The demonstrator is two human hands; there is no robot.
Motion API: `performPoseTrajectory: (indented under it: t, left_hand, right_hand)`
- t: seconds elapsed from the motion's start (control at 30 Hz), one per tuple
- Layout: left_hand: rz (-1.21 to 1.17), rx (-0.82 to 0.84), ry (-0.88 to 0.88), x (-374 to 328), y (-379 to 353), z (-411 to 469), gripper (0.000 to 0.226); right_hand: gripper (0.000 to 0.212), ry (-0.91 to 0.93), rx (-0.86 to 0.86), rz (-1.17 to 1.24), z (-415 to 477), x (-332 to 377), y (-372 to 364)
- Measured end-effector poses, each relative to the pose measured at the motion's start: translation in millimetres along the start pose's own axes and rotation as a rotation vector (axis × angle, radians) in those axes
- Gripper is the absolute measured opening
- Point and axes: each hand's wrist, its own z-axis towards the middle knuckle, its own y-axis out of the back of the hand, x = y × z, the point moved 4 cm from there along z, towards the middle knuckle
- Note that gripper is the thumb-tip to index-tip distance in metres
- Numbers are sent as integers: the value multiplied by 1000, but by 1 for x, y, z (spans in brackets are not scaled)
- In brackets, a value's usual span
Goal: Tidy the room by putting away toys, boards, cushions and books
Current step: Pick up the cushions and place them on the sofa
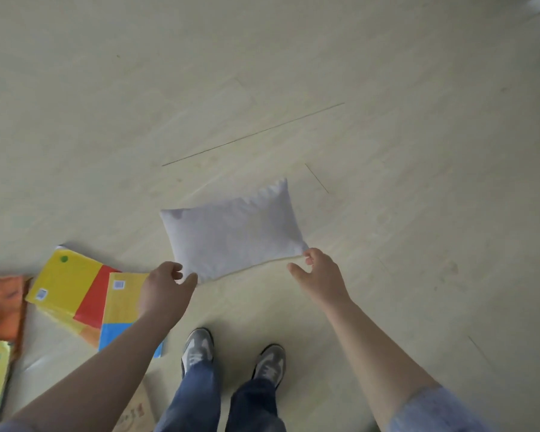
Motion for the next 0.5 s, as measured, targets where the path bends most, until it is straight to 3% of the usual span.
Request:
performPoseTrajectory:
  t: [0.33, 0.5]
  left_hand:
    - [-51, -30, 148, 63, -110, 149, 66]
    - [-47, -5, 271, 98, -141, 202, 94]
  right_hand:
    - [81, -80, 93, 4, 181, -46, -109]
    - [107, -78, -12, 53, 248, -60, -146]
